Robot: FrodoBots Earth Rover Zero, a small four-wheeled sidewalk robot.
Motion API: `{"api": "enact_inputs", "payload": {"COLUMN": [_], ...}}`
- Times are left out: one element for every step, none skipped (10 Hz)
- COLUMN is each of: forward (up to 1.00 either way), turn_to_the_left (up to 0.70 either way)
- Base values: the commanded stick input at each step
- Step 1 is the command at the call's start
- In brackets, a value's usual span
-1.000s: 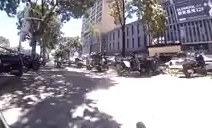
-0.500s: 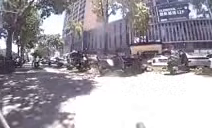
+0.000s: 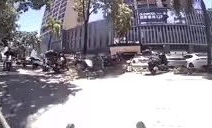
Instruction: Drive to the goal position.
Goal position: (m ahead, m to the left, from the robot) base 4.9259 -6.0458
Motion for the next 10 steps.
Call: {"api": "enact_inputs", "payload": {"forward": [0.45, 0.45, 0.45, 0.45, 0.45, 0.45, 0.45, 0.54, 0.70, 0.70], "turn_to_the_left": [-0.27, -0.27, -0.27, -0.27, -0.27, -0.27, -0.27, -0.23, -0.14, -0.14]}}
